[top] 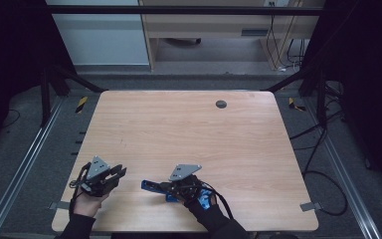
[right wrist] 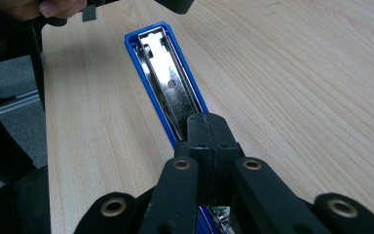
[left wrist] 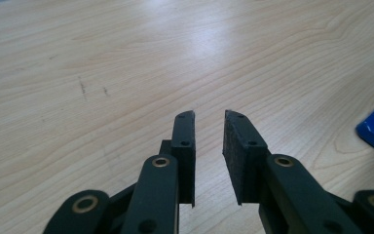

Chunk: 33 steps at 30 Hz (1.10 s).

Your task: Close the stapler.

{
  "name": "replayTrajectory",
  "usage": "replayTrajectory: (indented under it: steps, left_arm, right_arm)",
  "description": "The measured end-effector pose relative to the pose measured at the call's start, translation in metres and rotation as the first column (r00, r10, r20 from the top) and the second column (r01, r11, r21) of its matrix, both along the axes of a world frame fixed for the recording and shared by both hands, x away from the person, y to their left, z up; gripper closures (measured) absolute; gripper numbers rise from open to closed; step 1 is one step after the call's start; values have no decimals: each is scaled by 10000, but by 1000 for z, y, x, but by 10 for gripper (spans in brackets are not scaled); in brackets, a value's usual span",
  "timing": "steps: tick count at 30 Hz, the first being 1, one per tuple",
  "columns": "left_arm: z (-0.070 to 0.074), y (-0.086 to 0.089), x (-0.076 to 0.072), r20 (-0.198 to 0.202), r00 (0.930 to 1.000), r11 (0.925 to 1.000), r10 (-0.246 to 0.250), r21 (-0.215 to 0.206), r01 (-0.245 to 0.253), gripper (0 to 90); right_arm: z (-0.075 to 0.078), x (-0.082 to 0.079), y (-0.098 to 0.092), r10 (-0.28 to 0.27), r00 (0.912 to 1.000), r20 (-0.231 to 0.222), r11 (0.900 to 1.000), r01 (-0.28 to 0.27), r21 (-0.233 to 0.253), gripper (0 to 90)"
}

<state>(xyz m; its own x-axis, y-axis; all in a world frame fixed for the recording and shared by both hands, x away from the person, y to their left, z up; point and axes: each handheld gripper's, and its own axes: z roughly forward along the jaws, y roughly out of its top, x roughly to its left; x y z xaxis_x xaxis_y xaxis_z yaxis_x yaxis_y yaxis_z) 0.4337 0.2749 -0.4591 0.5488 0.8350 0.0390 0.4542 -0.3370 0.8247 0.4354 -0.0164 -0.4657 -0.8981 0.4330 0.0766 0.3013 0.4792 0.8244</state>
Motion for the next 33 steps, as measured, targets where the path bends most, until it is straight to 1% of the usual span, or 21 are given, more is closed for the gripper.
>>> replayTrajectory:
  steps: [2,6,10,15,17,32,33]
  left_arm:
    - [-1,0,0,-53,10000,10000,4,65,-3,743]
    - [-2,0,0,-32,10000,10000,78,61,-78,740]
    - [-3,0,0,-77,10000,9998,45,170,-44,715]
    - [-3,-1,0,-84,10000,9998,50,184,-49,709]
    - [-3,0,0,-94,9999,9997,39,251,-37,706]
    - [-3,-1,0,-88,10000,9997,46,246,-44,681]
    - [-3,-1,0,-97,9999,9997,44,244,-41,679]
  right_arm:
    - [1,0,-1,-29,10000,-8,10000,29,26,900]
    - [2,0,-5,-49,10000,-70,9999,49,96,900]
    - [3,-1,-6,-46,10000,-53,9999,46,112,900]
    - [3,-2,-9,-35,10000,-33,9999,35,128,900]
    - [3,-2,-11,-78,9999,-95,9998,79,159,900]
    - [7,-3,-26,-250,9996,-92,9992,253,309,900]
    - [7,-3,-26,-274,9995,-145,9991,278,312,900]
